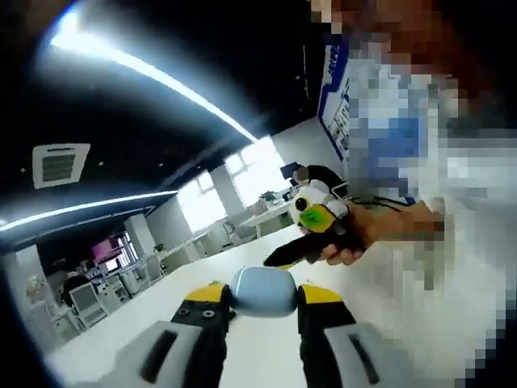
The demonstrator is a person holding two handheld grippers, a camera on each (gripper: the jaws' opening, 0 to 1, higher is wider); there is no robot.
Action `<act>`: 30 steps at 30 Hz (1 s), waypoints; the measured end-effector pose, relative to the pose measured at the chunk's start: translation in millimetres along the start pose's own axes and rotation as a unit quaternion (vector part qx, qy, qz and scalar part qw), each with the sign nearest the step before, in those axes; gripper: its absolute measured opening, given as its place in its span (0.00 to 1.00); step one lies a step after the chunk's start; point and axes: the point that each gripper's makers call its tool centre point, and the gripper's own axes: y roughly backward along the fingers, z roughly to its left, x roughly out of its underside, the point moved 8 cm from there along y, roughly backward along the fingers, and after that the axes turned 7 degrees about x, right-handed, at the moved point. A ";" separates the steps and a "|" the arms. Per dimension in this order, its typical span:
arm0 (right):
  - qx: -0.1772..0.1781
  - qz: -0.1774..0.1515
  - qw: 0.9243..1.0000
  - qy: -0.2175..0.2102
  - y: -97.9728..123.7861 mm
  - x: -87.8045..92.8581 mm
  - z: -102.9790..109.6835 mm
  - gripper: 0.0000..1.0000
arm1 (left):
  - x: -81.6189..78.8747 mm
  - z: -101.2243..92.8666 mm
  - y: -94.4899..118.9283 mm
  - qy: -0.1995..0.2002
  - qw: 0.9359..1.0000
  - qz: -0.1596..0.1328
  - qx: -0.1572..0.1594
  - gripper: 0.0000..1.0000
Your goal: Pick up the earbuds from the table and place the earbuds into the earbud case
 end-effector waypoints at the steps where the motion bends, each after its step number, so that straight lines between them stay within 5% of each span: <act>1: 0.004 0.004 1.000 0.023 3.3 -3.9 -0.3 0.43 | 4.1 7.6 -1.2 0.021 1.000 0.002 0.002 0.34; 7: 0.041 0.044 0.990 0.125 18.1 -13.7 0.8 0.44 | 28.9 50.5 -10.8 0.098 0.995 0.007 0.015 0.34; 10: 0.070 0.070 0.980 0.174 24.0 -16.6 -2.6 0.52 | 49.8 70.0 -20.7 0.145 0.989 0.005 0.018 0.34; 14: 0.090 0.107 0.964 0.226 27.1 -15.1 -2.9 0.57 | 78.9 89.0 -39.0 0.173 0.984 0.041 0.024 0.34; 22: 0.080 0.114 0.962 0.236 26.9 -15.2 0.9 0.57 | 121.9 118.3 -79.2 0.187 0.973 0.117 0.063 0.35; 30: 0.088 0.108 0.962 0.233 30.7 -19.2 -5.1 0.56 | 140.6 131.3 -103.0 0.190 0.968 0.135 0.098 0.35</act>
